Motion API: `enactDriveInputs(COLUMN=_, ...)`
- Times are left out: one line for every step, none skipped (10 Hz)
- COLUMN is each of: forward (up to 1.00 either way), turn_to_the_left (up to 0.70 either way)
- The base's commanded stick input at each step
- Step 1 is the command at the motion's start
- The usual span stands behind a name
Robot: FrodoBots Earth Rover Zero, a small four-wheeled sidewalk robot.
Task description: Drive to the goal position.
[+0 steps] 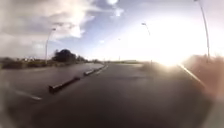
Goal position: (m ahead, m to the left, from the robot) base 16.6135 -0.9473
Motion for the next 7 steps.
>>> enactDriveInputs(forward=0.70, turn_to_the_left=0.00)
enactDriveInputs(forward=0.70, turn_to_the_left=0.00)
enactDriveInputs(forward=0.70, turn_to_the_left=-0.09)
enactDriveInputs(forward=0.70, turn_to_the_left=-0.14)
enactDriveInputs(forward=0.70, turn_to_the_left=-0.14)
enactDriveInputs(forward=0.70, turn_to_the_left=-0.14)
enactDriveInputs(forward=0.70, turn_to_the_left=-0.14)
